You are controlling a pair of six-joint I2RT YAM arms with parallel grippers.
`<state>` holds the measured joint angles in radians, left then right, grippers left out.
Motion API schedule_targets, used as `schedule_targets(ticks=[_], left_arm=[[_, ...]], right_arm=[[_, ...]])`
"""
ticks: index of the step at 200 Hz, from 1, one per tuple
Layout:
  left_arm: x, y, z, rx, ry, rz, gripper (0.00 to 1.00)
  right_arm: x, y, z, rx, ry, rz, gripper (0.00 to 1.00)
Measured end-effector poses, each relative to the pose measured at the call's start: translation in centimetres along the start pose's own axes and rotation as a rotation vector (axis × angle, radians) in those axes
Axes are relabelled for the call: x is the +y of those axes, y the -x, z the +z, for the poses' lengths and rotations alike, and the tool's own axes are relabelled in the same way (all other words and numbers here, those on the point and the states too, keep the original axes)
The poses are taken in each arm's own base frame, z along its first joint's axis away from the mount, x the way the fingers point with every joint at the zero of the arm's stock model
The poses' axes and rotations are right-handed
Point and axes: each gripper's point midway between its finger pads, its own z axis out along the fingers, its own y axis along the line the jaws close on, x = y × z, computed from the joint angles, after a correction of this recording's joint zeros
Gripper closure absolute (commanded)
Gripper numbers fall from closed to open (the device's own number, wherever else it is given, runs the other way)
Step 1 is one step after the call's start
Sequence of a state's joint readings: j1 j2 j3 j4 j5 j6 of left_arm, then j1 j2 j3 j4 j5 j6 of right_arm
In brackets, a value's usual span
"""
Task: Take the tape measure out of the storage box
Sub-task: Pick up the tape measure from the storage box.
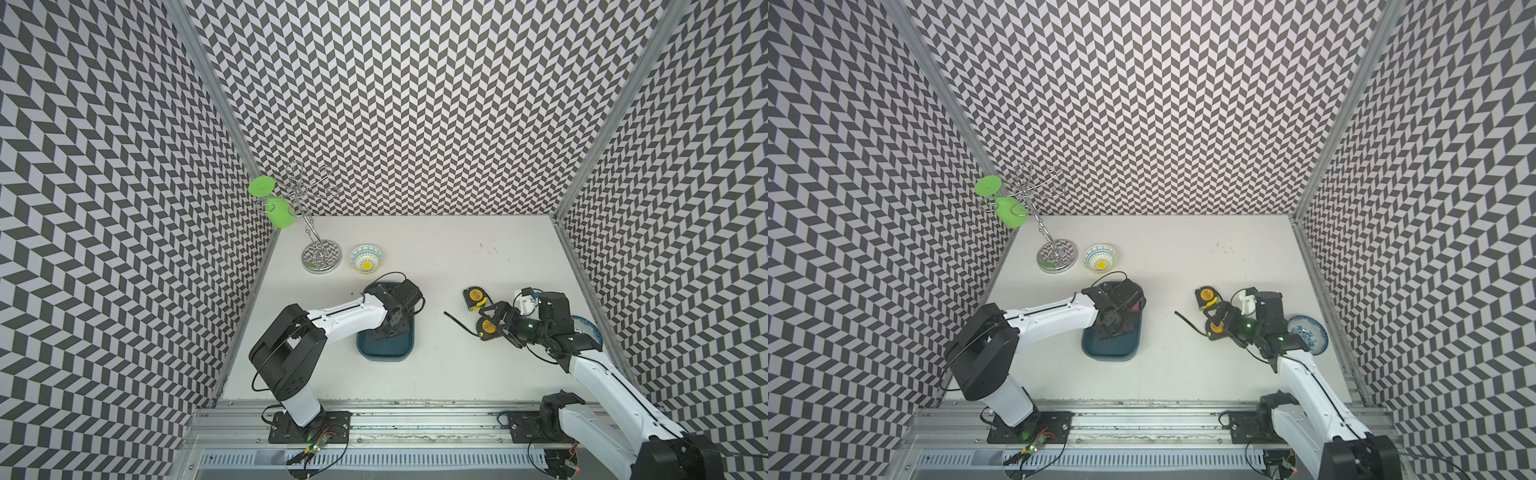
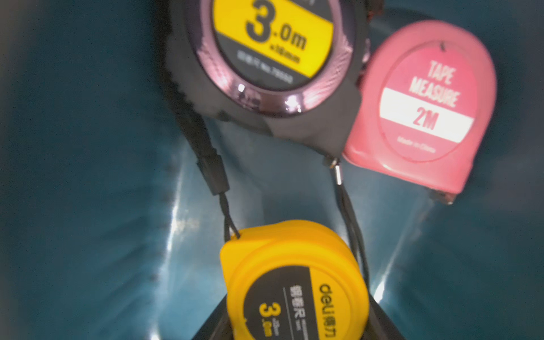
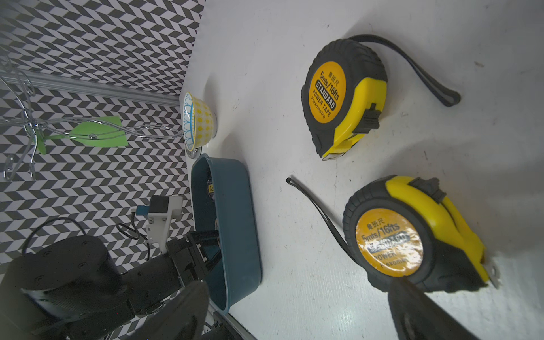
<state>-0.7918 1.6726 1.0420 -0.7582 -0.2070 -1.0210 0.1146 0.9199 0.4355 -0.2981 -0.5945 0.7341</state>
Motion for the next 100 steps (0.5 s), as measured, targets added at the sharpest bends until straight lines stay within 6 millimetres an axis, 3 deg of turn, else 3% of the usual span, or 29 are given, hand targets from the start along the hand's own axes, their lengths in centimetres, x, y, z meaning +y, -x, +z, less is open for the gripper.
schedule_targets(ticks=[53,100], left_arm=[[0.6,0.6,-2.2,-0.028,0.005,0.048,0.78],[-2.4,3.1,-7.0,-0.080,-0.115,0.032,0.78]], right_arm=[[0.6,-0.8,0.5,0.032,0.013,-0.017,0.00],[1.7,-2.6,1.5,0.086,0.025,-0.063,0.00]])
